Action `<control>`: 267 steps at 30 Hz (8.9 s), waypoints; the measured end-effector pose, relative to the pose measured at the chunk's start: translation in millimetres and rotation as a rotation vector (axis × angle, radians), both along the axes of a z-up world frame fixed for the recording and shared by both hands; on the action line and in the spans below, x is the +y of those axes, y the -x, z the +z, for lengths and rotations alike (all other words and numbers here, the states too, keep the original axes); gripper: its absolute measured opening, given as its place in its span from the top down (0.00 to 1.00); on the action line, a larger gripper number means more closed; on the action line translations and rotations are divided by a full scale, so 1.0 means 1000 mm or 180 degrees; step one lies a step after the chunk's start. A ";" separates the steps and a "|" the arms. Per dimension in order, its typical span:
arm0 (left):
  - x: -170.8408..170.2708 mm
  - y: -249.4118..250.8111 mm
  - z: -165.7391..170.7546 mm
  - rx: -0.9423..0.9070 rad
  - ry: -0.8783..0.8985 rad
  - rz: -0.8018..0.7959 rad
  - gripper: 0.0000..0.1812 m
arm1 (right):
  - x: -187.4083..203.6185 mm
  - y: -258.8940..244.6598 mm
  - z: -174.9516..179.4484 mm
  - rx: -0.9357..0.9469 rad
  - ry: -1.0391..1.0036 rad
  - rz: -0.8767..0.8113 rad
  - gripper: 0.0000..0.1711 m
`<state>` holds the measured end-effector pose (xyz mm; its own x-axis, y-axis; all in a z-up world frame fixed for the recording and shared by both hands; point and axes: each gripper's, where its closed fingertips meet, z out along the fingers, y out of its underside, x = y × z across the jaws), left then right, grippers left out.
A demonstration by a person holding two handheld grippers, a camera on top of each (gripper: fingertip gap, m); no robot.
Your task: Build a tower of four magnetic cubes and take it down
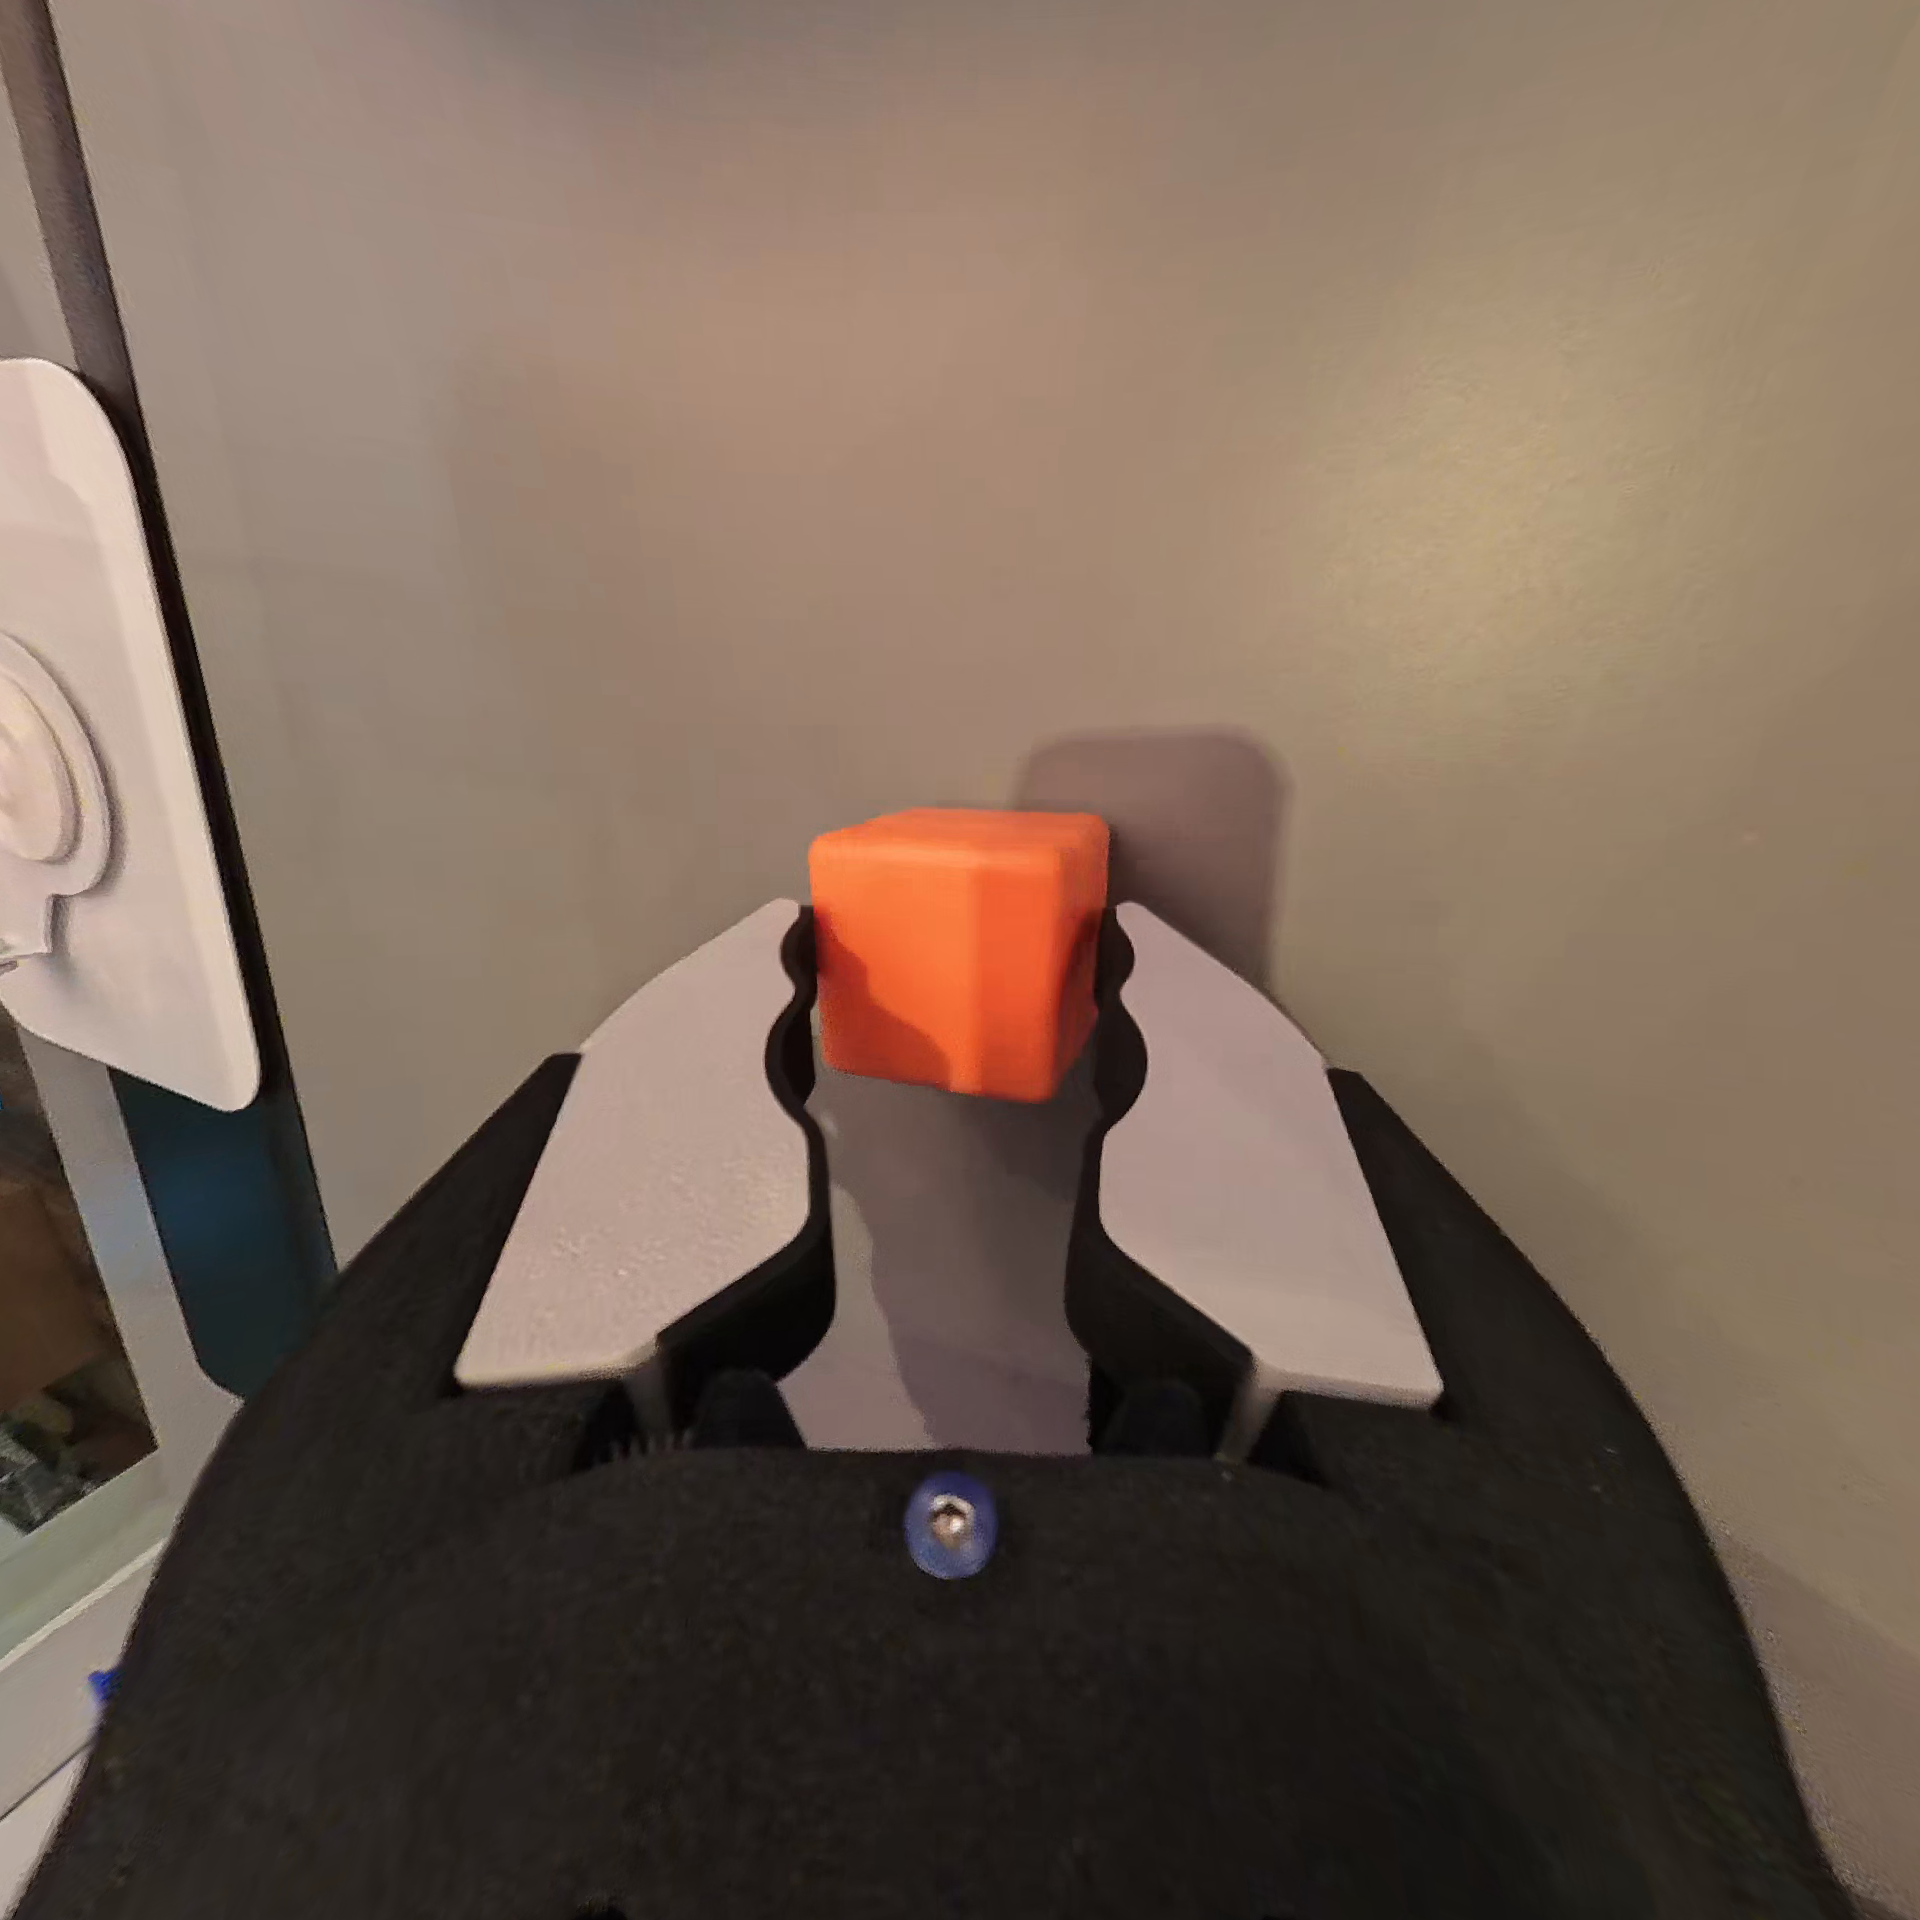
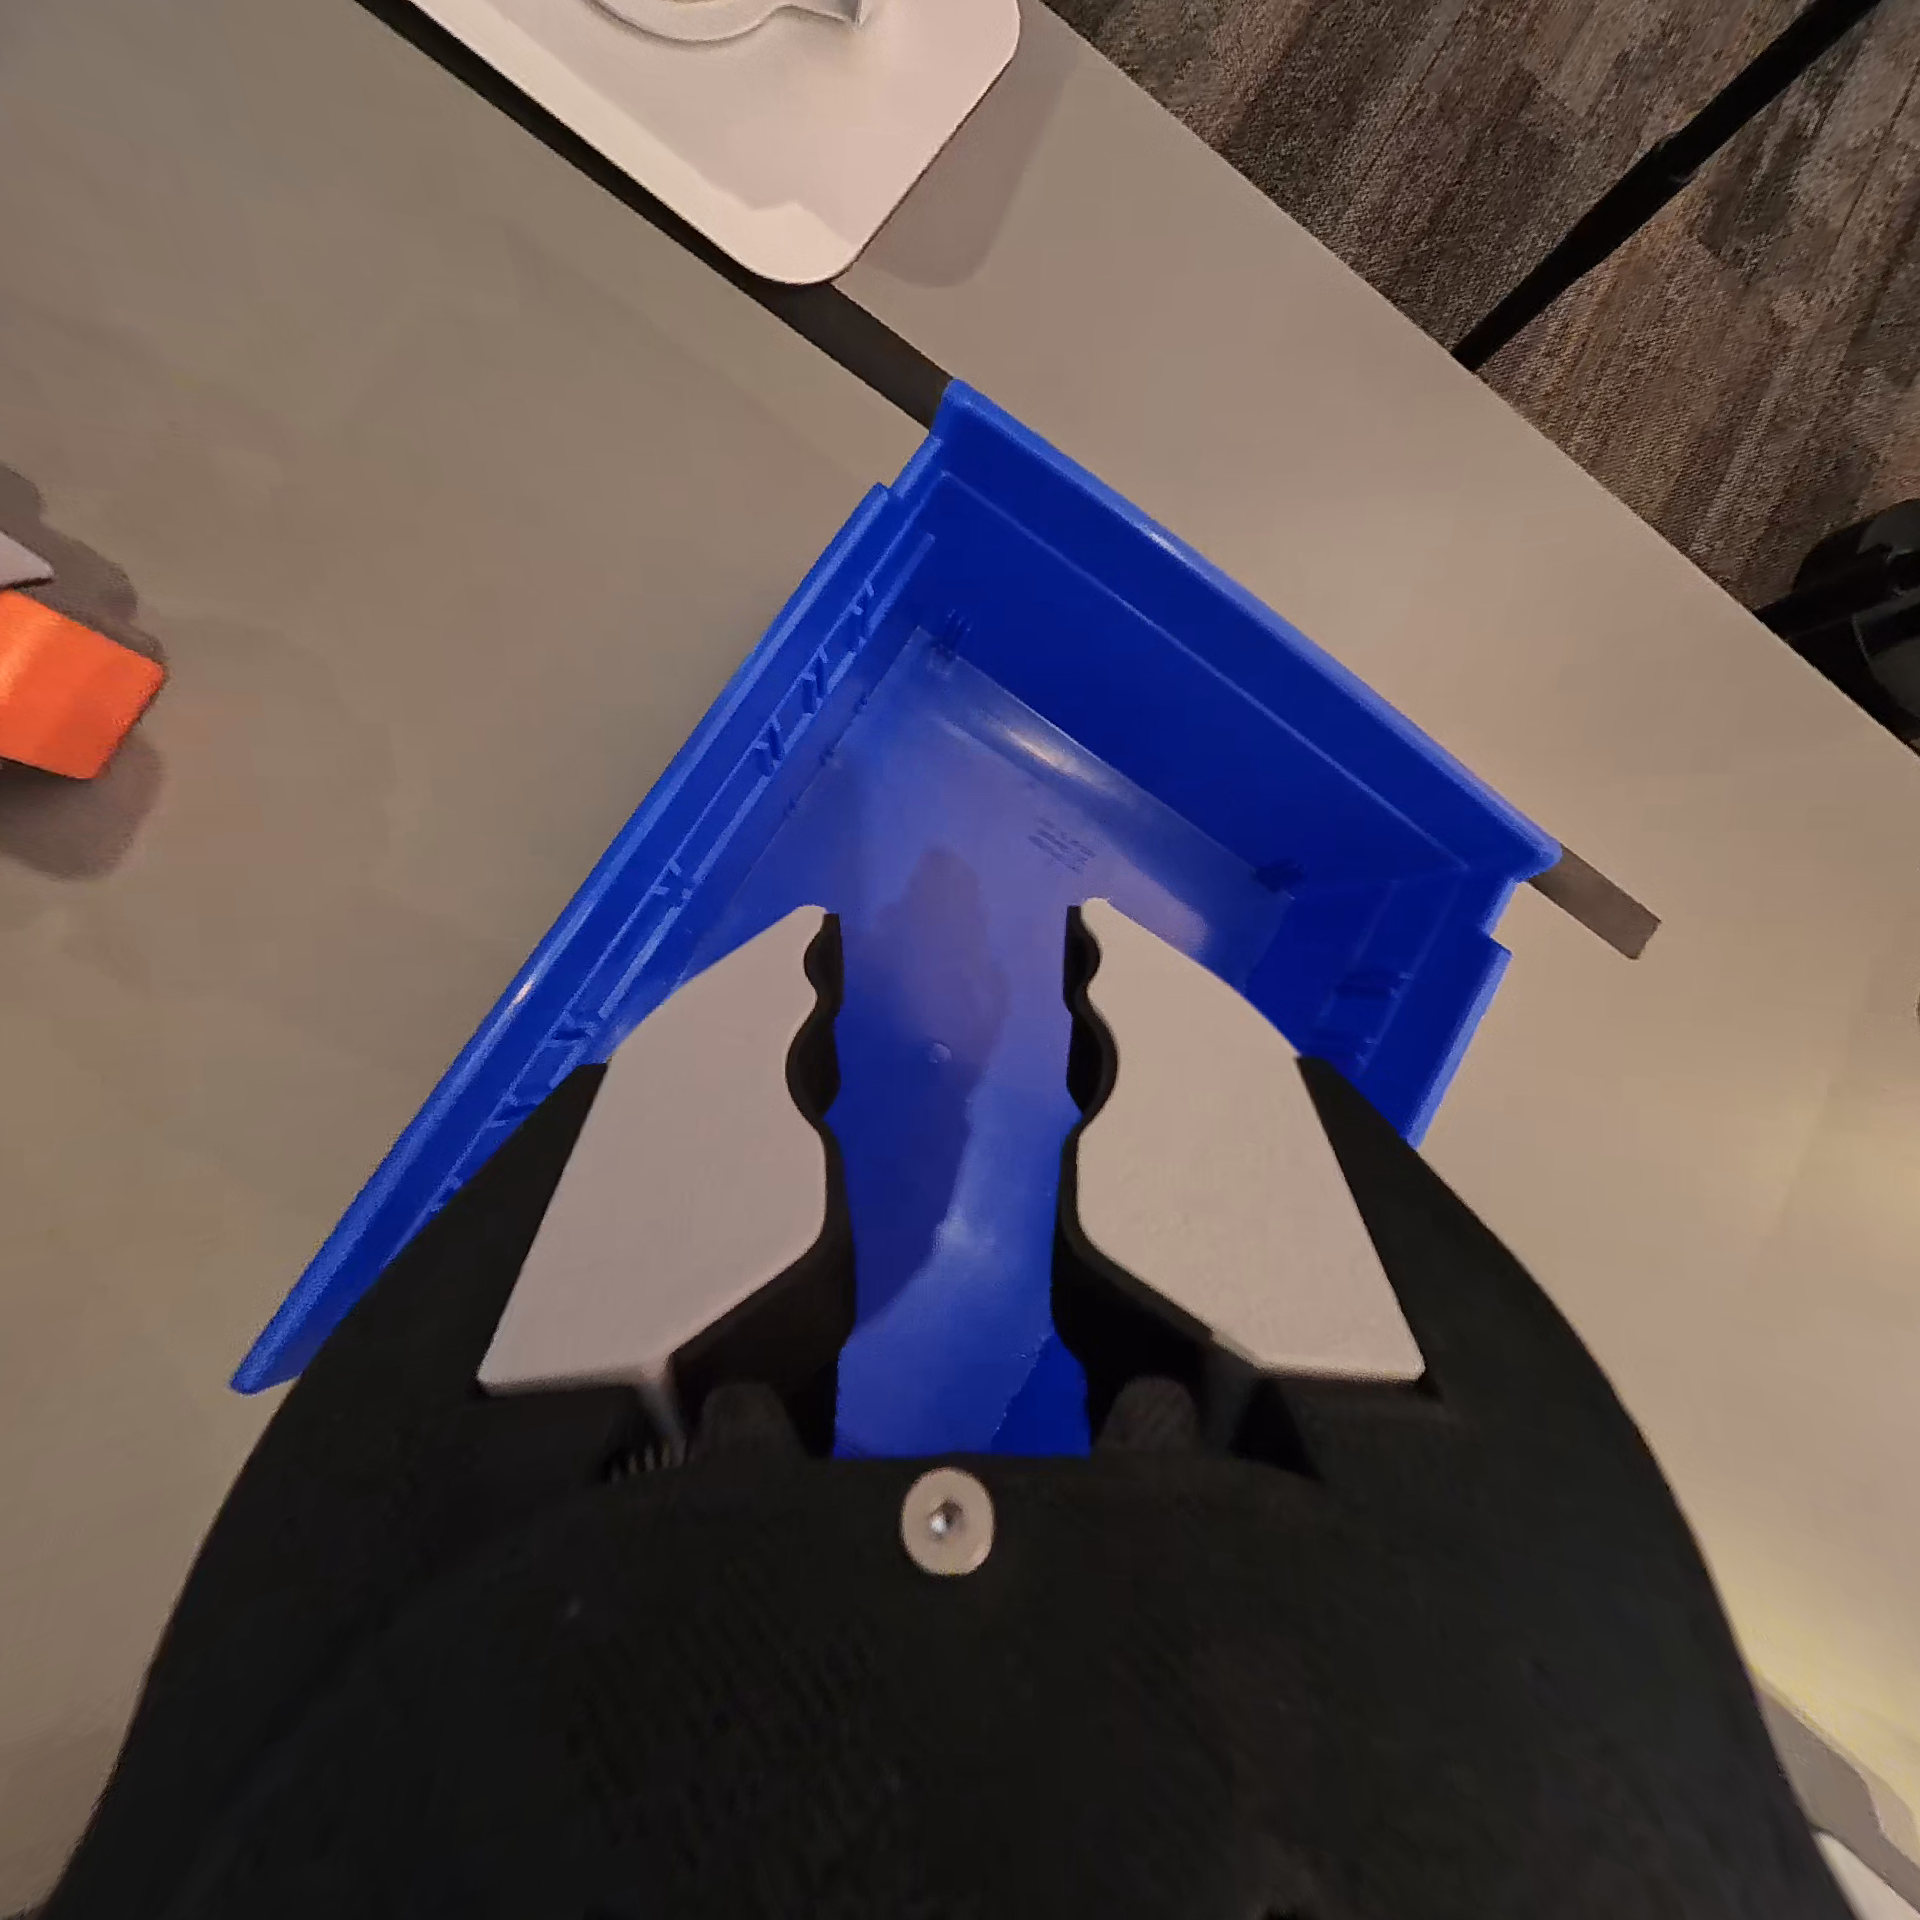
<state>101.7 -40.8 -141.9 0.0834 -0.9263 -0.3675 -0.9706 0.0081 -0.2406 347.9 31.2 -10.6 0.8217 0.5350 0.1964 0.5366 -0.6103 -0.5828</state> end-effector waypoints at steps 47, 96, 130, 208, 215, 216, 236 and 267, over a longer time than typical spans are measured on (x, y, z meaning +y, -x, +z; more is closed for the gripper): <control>-0.054 0.349 0.012 0.0879 0.0987 0.3060 0.73 | -0.010 -0.005 -0.024 -0.0098 0.0350 0.0119 0.75; -0.018 0.010 0.064 -0.0161 -0.0221 0.0292 0.72 | -0.017 -0.003 -0.026 -0.0151 0.0432 0.0160 0.75; 0.004 0.018 0.095 -0.0417 -0.0452 0.0389 0.68 | -0.012 -0.012 -0.032 -0.0097 0.0534 0.0143 0.75; -0.001 0.004 0.110 -0.1543 0.0194 0.0259 0.72 | -0.003 -0.005 -0.029 -0.0158 0.0298 0.0236 0.75; -0.002 0.002 0.093 -0.1338 0.0228 0.0182 0.72 | -0.004 -0.007 -0.030 -0.0151 0.0326 0.0234 0.75; -0.002 0.002 0.092 -0.1314 0.0233 0.0173 0.72 | -0.004 -0.007 -0.031 -0.0152 0.0332 0.0233 0.75; 0.039 0.121 0.228 -0.2479 -0.1138 0.1590 0.71 | -0.006 -0.008 -0.034 -0.0167 0.0382 0.0260 0.75; 0.110 0.353 0.003 -0.1011 -0.0197 0.4954 0.67 | -0.007 -0.005 -0.049 -0.0328 0.0576 0.0264 0.75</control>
<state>-251.2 69.1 -139.2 0.9718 0.1484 -0.1835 0.0476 -0.8849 -0.4634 353.3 24.4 -59.9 0.7540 0.6340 0.1719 0.6404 -0.6512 -0.4072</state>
